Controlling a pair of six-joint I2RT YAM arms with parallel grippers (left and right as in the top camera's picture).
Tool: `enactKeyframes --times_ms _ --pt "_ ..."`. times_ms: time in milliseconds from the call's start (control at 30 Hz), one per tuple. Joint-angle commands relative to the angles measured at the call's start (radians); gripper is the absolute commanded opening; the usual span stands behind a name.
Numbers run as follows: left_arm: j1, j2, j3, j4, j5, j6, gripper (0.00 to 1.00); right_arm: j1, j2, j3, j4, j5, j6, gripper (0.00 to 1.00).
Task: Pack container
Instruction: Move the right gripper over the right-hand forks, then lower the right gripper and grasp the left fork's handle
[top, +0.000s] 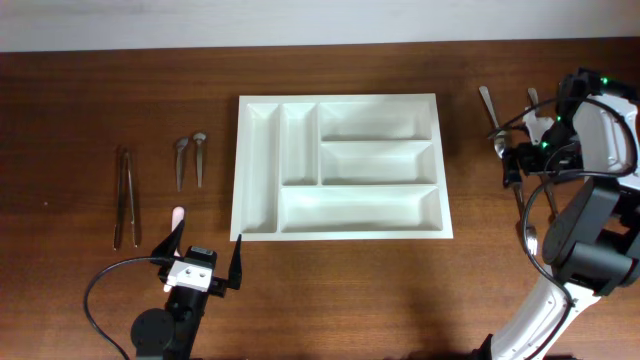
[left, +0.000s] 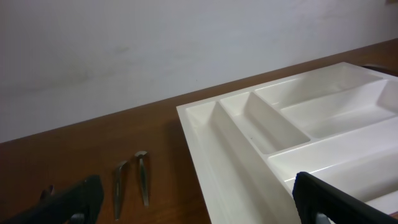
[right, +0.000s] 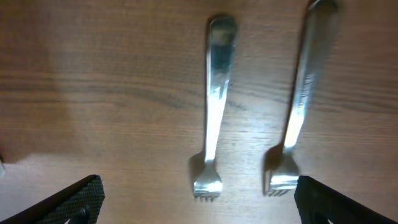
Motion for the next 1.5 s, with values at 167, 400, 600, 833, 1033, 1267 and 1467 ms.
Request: enactKeyframes --times_ms 167,400,600,833,1033,1267,1467 --pt "-0.004 -0.008 -0.003 -0.005 0.0 -0.005 0.99 -0.01 0.016 -0.166 0.078 0.008 -0.021 0.99" --pt "-0.004 -0.008 -0.003 -0.005 0.0 -0.005 0.99 -0.01 0.016 -0.261 0.151 0.013 -0.043 0.99" --pt "-0.004 -0.008 -0.003 -0.005 0.0 -0.005 0.99 -0.017 0.017 -0.264 0.169 0.037 -0.043 0.99" --pt "-0.004 -0.008 -0.003 -0.005 0.0 -0.005 0.99 -0.04 0.027 -0.276 0.181 0.036 -0.039 0.99" --pt "-0.004 -0.008 -0.003 -0.005 0.0 -0.005 0.99 -0.04 0.033 -0.287 0.193 0.04 -0.034 0.99" --pt "-0.004 -0.008 -0.003 -0.005 0.0 -0.005 0.99 -0.04 0.033 -0.302 0.219 0.04 -0.017 1.0" --pt "-0.004 -0.008 -0.003 -0.005 0.0 -0.005 0.99 -0.039 0.048 -0.315 0.226 0.04 -0.012 1.0"
